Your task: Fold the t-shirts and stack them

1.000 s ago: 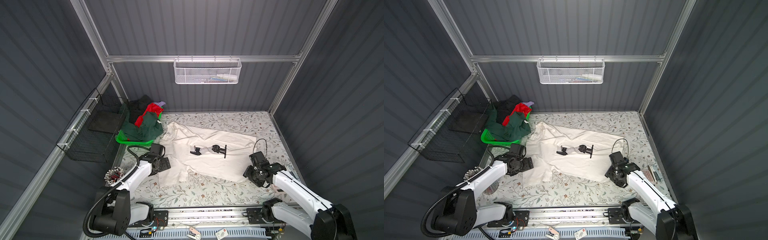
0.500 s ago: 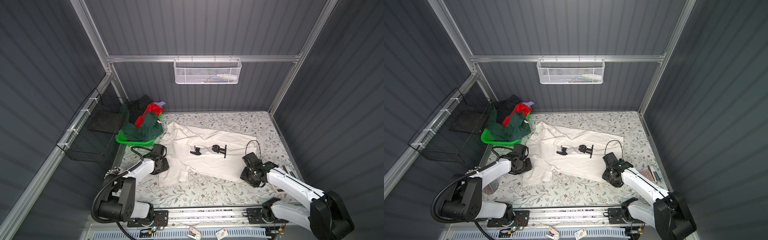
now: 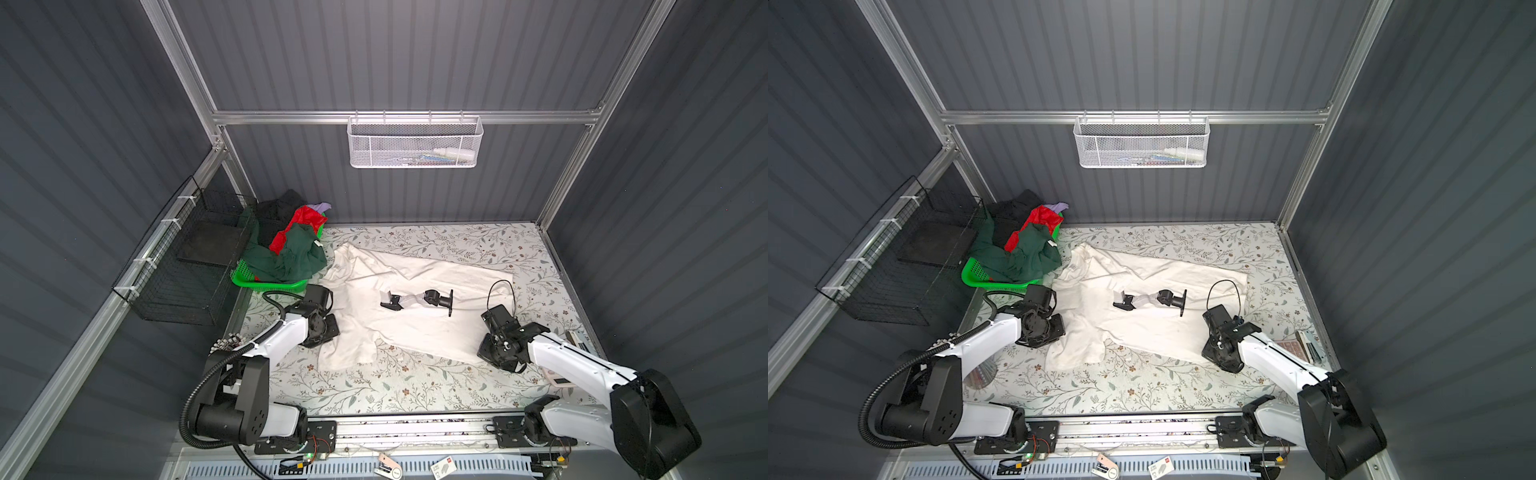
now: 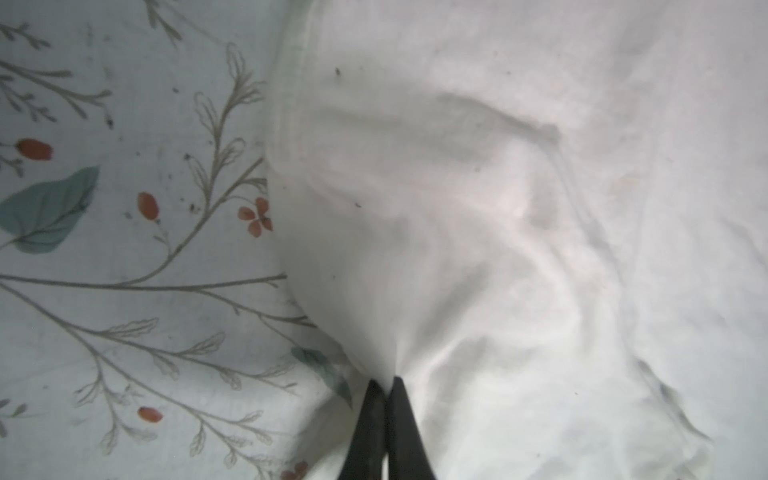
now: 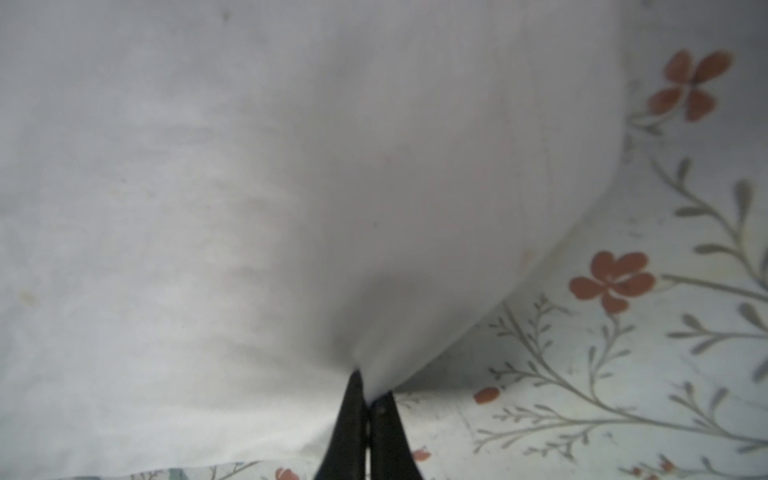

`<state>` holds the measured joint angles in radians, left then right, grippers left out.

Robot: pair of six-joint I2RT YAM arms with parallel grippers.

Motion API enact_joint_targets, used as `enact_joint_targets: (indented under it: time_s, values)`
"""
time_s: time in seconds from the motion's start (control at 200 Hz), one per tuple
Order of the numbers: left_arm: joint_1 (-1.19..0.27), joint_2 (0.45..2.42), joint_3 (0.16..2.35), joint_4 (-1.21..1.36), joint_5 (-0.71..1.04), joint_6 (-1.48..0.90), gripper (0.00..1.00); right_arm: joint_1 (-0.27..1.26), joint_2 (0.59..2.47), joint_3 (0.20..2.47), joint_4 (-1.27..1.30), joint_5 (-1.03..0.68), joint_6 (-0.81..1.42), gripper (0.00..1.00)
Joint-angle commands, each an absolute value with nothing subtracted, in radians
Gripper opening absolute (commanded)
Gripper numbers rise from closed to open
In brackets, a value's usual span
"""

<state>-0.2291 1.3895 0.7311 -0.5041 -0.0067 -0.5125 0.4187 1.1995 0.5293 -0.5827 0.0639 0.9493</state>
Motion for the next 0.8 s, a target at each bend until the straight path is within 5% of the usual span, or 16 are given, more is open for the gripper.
enact_joint_targets:
  time_s: [0.0,0.795]
  values:
    - [-0.229,1.35,0.801,-0.563,0.062,-0.503,0.0,0.422,1.195,0.538,-0.604,0.098,0.927,0.0]
    - [-0.225,1.497,1.097,-0.559,0.264,-0.525,0.0,0.399,1.194,0.672,-0.647,0.122,0.857,0.0]
